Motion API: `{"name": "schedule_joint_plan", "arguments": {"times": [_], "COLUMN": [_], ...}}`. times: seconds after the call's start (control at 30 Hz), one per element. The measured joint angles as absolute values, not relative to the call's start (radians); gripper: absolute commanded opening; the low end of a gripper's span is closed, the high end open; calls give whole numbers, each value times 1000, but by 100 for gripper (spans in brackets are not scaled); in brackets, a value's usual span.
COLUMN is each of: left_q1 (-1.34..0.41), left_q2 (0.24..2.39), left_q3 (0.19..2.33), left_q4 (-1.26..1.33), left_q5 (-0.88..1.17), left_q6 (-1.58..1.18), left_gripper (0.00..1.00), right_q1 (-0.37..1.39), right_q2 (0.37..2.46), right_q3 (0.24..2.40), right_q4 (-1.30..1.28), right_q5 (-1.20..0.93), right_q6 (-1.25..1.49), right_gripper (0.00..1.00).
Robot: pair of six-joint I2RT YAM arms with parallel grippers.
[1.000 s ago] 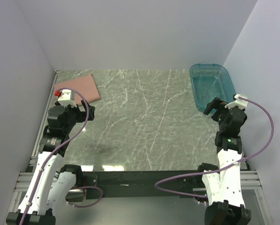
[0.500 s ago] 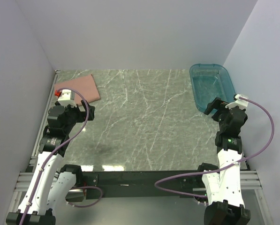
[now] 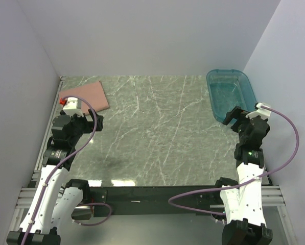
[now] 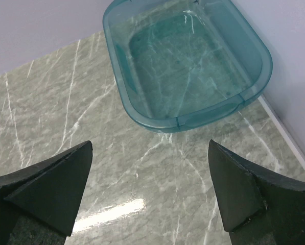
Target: Fold and stack the t-shirts
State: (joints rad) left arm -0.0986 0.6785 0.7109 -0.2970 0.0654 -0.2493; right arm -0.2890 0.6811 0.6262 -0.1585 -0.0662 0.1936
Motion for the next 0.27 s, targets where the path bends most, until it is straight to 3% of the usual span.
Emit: {"name": "schedule_joint_plan", "arguments": {"times": [0.27], "left_q1": [-99], "left_q2": [679], "left_q3": [711], "left_q4": [-297], "left_q5": [65], "left_q6": [-249], "left_gripper": [99], "right_q1": [-291], "right_q2": [677], "right_q3": [626], "right_q4": [-159], "right_q5": [-63], "right_q6": [193], "right_gripper": [100]}}
